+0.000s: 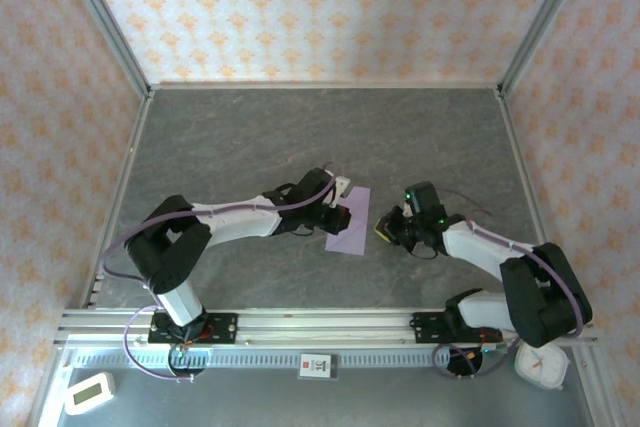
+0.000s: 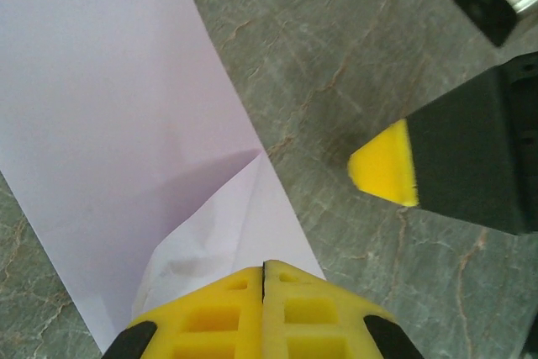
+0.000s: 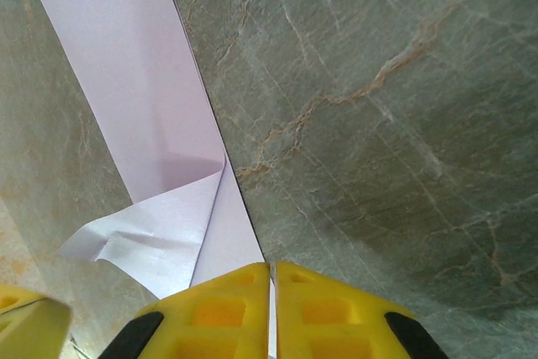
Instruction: Fold a paper plane with a square sheet of paper (pick it up from the middle)
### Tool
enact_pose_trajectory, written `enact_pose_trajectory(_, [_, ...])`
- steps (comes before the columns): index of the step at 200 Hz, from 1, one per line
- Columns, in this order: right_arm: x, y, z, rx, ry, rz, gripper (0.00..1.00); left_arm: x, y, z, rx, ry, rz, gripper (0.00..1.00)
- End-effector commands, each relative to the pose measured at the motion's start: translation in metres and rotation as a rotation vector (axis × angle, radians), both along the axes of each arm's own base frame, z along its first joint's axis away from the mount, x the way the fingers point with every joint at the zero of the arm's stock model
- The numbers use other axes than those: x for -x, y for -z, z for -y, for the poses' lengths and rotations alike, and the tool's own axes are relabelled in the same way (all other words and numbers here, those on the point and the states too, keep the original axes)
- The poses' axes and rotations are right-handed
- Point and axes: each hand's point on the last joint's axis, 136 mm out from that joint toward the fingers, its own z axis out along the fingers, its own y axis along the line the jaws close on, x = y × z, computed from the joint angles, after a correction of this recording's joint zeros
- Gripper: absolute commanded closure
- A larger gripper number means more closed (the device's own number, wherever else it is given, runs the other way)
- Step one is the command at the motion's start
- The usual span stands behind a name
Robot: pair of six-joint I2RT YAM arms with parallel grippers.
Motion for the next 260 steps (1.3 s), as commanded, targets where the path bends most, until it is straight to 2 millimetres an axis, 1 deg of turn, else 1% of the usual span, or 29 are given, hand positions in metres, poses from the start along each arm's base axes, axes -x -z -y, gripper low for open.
enact_pose_trajectory(1, [0.001, 0.002, -0.002, 0.003, -0.010, -0.005, 0.87, -0.005, 0.008, 0.002, -0.028, 0.022, 0.010, 1.00])
enact_pose_trajectory(26, [0.003, 0.002, -0.008, -0.008, -0.039, -0.010, 0.83, -0.012, 0.020, -0.003, -0.056, 0.001, 0.014, 1.00])
enact_pose_trajectory(62, [0.006, 0.004, -0.017, -0.017, -0.080, -0.022, 0.78, -0.023, 0.041, -0.020, -0.083, -0.053, -0.006, 1.00])
enact_pose_trajectory(77, [0.006, 0.004, -0.021, -0.023, -0.092, -0.020, 0.73, -0.021, 0.049, -0.022, -0.093, -0.052, -0.019, 1.00])
enact_pose_trajectory(103, [0.007, 0.005, -0.027, -0.034, -0.105, -0.021, 0.61, -0.016, 0.060, -0.025, -0.097, -0.053, -0.042, 1.00])
enact_pose_trajectory(118, [0.007, 0.006, -0.030, -0.039, -0.111, -0.018, 0.58, -0.013, 0.064, -0.028, -0.097, -0.059, -0.049, 1.00])
enact_pose_trajectory(161, [0.004, 0.004, -0.043, -0.078, -0.127, -0.004, 0.57, -0.006, 0.077, -0.036, -0.099, -0.077, -0.079, 1.00])
enact_pose_trajectory(176, [0.001, 0.003, -0.051, -0.087, -0.142, 0.004, 0.58, -0.005, 0.077, -0.037, -0.096, -0.079, -0.082, 1.00])
enact_pose_trajectory(204, [-0.010, -0.002, -0.068, -0.099, -0.156, 0.030, 0.59, -0.005, 0.077, -0.038, -0.097, -0.077, -0.081, 1.00])
enact_pose_trajectory(238, [-0.027, -0.009, -0.072, -0.075, -0.139, 0.062, 0.61, -0.005, 0.076, -0.038, -0.091, -0.081, -0.082, 1.00])
enact_pose_trajectory(260, [-0.033, -0.010, -0.073, -0.051, -0.147, 0.065, 0.63, -0.004, 0.076, -0.039, -0.089, -0.081, -0.081, 1.00])
